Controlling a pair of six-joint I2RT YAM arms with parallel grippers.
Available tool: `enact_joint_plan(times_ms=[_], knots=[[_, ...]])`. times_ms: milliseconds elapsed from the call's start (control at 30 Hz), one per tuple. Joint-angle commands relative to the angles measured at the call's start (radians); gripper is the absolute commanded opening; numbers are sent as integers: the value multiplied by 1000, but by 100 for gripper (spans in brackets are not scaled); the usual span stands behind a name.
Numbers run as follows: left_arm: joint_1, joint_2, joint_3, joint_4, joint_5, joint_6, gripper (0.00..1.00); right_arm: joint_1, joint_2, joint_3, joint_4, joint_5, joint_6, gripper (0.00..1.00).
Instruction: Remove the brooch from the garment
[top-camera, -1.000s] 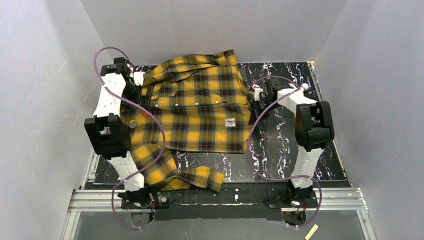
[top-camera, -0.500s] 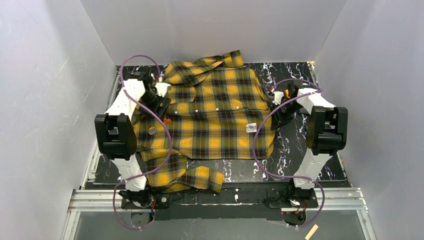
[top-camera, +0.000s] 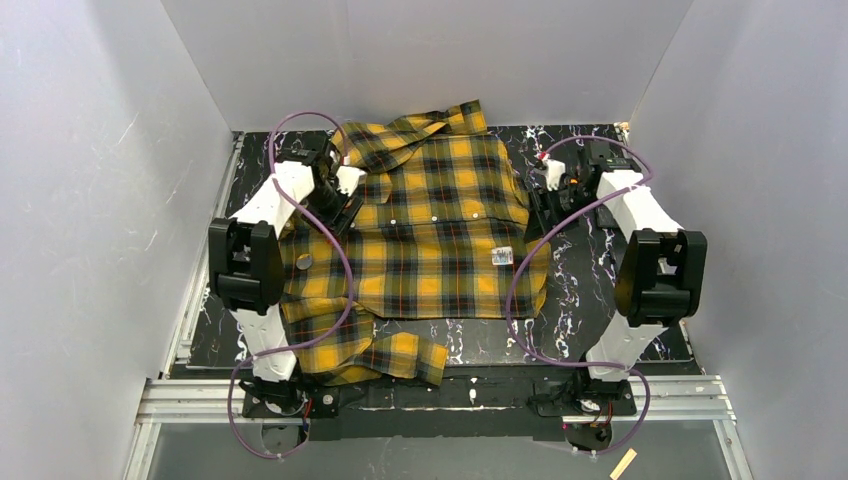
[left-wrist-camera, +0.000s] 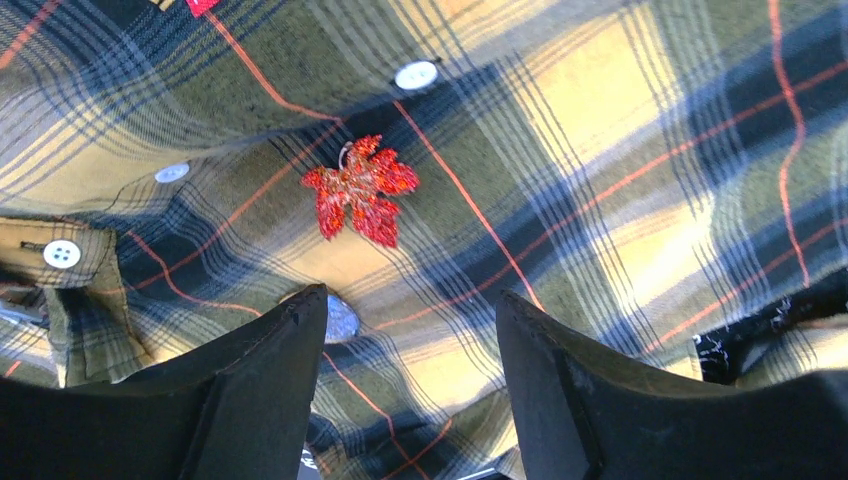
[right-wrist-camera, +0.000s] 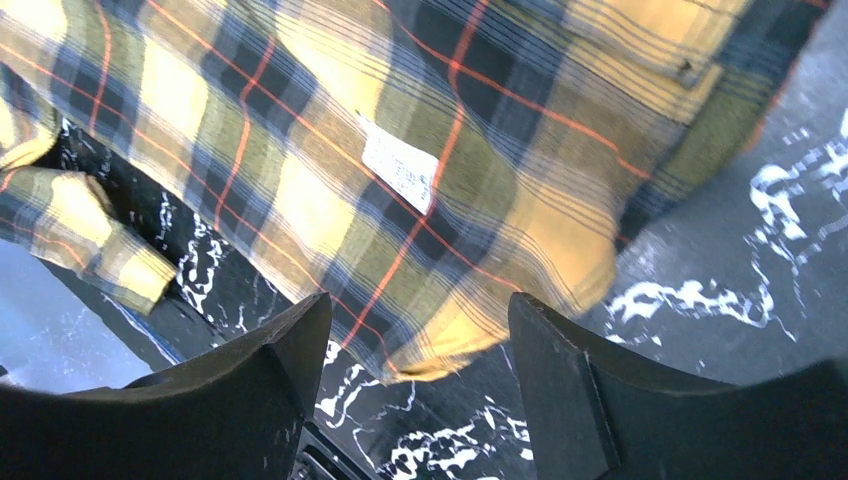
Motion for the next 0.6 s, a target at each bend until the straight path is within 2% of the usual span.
enact_joint_plan(times_ms=[0,300,467,567], knots=[[-6,52,19,23,-50,-46,61,57,-32,40,59,-69,73,75],[-13,120,-11,57,-94,-105,67,101,-15,40,109,-85,114,75],[-14,155,4,75,-106,-134,67,113,-14,38,123,-87,129,75],[-18,167,6,83,-96,-140,64,120,-12,38,131,-89,135,74]])
